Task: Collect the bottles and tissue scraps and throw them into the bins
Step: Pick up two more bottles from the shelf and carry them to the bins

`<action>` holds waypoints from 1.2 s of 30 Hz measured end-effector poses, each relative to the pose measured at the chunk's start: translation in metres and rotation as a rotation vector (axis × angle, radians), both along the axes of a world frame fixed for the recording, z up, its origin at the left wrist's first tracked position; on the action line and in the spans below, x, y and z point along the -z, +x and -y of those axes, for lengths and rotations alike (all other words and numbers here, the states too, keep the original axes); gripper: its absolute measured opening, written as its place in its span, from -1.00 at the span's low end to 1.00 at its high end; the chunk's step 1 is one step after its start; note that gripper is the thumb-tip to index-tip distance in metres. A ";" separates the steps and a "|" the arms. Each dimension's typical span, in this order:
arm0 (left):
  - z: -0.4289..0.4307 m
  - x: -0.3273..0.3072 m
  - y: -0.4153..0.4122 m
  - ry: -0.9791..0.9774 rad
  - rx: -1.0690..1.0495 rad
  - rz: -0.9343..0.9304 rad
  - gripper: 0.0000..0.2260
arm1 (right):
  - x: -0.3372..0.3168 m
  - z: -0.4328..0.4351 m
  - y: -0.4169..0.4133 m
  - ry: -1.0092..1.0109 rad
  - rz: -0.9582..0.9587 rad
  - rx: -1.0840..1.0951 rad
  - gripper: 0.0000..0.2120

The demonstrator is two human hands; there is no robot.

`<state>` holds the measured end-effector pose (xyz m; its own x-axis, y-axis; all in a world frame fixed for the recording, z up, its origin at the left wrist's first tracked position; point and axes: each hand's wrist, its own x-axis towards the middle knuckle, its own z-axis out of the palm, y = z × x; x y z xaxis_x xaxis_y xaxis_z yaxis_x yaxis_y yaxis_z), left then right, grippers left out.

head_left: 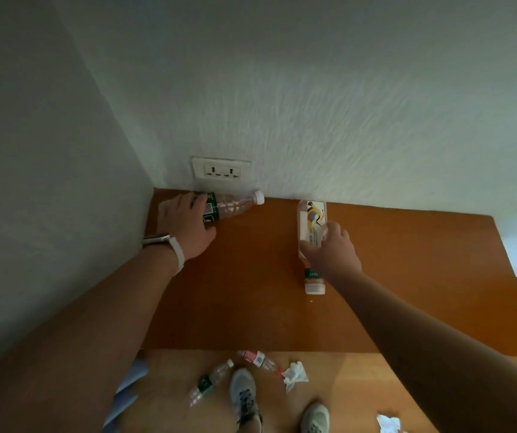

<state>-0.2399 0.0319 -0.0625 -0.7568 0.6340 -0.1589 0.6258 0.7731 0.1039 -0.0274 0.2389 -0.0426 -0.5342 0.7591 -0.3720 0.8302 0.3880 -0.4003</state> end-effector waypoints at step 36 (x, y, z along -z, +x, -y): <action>-0.007 -0.058 0.115 0.435 0.018 0.190 -0.56 | -0.068 0.009 0.089 -0.315 -0.261 0.228 -0.41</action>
